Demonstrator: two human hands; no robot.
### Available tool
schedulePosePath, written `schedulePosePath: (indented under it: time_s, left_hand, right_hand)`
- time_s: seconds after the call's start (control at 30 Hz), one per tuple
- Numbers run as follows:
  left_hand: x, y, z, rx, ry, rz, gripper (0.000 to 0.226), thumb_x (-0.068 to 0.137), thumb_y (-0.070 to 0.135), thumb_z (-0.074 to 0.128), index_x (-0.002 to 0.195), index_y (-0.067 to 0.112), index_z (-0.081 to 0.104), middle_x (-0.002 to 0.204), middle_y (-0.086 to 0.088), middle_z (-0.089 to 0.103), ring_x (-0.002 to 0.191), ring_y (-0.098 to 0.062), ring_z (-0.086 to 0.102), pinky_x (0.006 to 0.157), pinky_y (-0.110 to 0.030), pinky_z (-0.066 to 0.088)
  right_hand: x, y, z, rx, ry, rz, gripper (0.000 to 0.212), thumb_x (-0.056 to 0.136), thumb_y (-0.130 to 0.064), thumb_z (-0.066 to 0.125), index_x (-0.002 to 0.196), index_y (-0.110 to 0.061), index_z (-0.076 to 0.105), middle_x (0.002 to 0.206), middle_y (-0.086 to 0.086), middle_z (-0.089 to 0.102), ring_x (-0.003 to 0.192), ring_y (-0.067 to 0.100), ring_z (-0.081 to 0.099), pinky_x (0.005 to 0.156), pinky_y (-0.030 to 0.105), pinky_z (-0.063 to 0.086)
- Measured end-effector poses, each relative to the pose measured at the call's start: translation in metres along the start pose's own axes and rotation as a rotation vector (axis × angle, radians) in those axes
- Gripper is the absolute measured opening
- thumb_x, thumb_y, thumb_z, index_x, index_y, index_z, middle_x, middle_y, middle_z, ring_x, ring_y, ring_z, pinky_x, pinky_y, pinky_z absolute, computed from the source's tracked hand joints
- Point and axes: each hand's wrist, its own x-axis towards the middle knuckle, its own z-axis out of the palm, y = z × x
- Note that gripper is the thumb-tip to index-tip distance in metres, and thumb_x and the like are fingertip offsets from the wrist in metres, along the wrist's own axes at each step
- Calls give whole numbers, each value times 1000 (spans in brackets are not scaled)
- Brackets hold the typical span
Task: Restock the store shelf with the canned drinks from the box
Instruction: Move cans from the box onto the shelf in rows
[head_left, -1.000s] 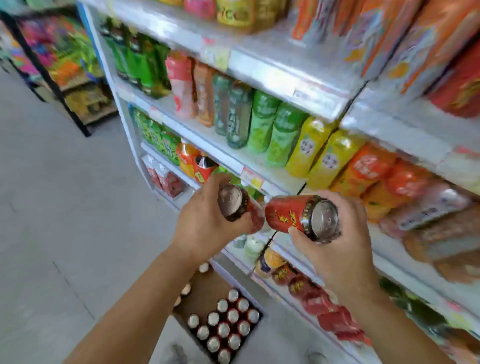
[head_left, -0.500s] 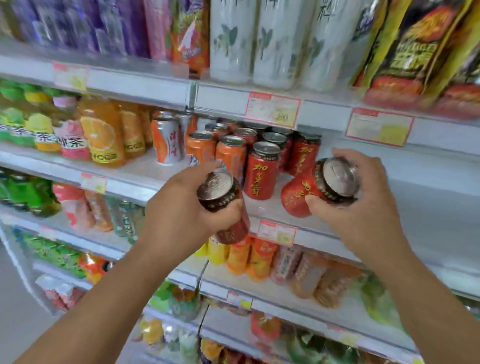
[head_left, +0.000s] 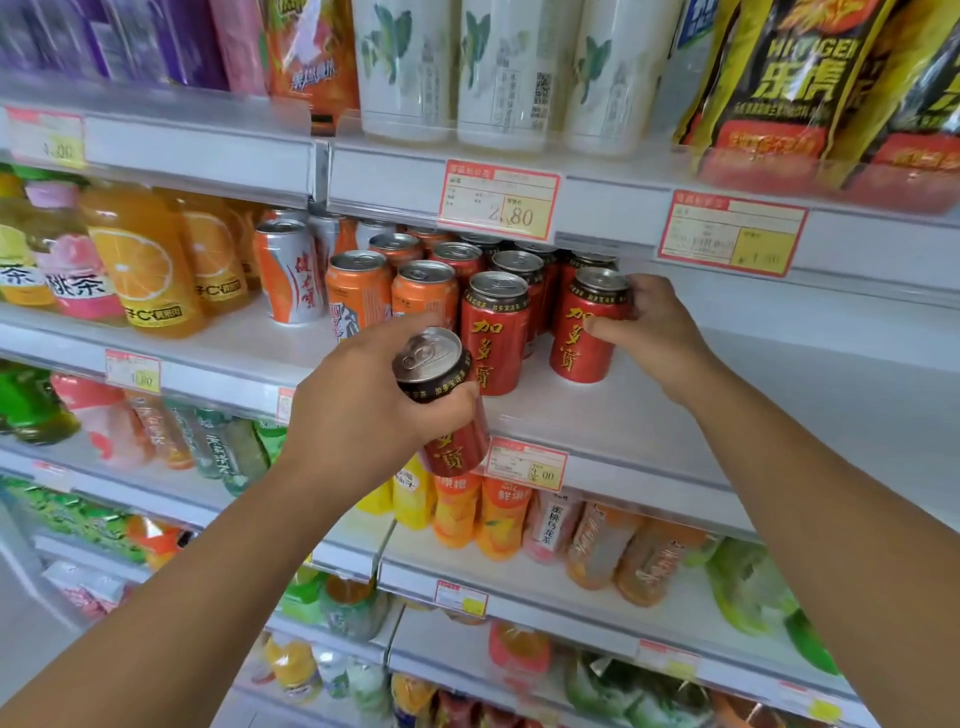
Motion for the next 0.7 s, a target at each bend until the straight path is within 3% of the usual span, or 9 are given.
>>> schedulePosePath:
  time_s: [0.03,0.1,0.17,0.27,0.4,0.53,0.63,0.7]
  left_hand:
    - [2,2,0,-5,-1,3,40,64,58,67,97,57,46,81,53,49,80,21,49,67,-11,40]
    - [6,3,0,-3,4,-10,36,62,60,64,93,61,46,83,55,48,81,16,51,69,-8,39]
    - [8,3,0,-5,13,-8,42,61,60,64,99,63,47,83,55,48,85,11,50,71,-11,42]
    - [12,3,0,7,34,-7,50,60,61,65,108,59,50,82,48,50,91,6,52,76,-20,46]
    - [13,4,-1,-2,48,-14,55,60,62,66,112,58,47,87,44,54,93,1,58,81,-24,50]
    - [12,7,-1,-34,62,-13,68,60,63,68,122,50,43,103,24,64,99,-5,61,84,-31,52]
    - [12,14,-1,-55,53,0,71,62,61,74,123,50,41,104,22,64,99,-5,61,84,-31,52]
    - [14,18,1,-66,46,-2,71,64,59,77,124,49,40,100,25,63,98,-4,61,84,-32,52]
  right_hand:
    - [3,7,2,9,-21,23,40,71,-13,78,105,-25,60,103,-6,68,96,9,63,93,34,50]
    - [4,19,10,-27,-20,77,71,59,-38,85,120,-21,54,117,2,62,104,14,62,95,38,51]
    - [2,30,18,-86,39,114,90,45,-58,83,121,-22,50,120,4,58,103,15,62,90,36,52]
    - [6,37,22,-75,71,126,77,57,-45,87,118,-13,53,108,2,67,95,14,67,76,25,51]
    - [16,39,24,-101,74,104,66,64,-37,87,114,-10,53,104,2,68,91,13,67,74,24,50]
    - [16,34,30,-123,58,107,62,72,-33,84,116,-9,48,105,-1,62,94,13,61,79,26,46]
    - [8,28,27,-164,18,125,65,75,-41,79,123,-10,48,117,0,58,104,13,57,88,30,47]
    - [-16,17,24,-196,89,72,65,80,-43,73,133,-19,43,123,-3,47,114,11,48,95,31,42]
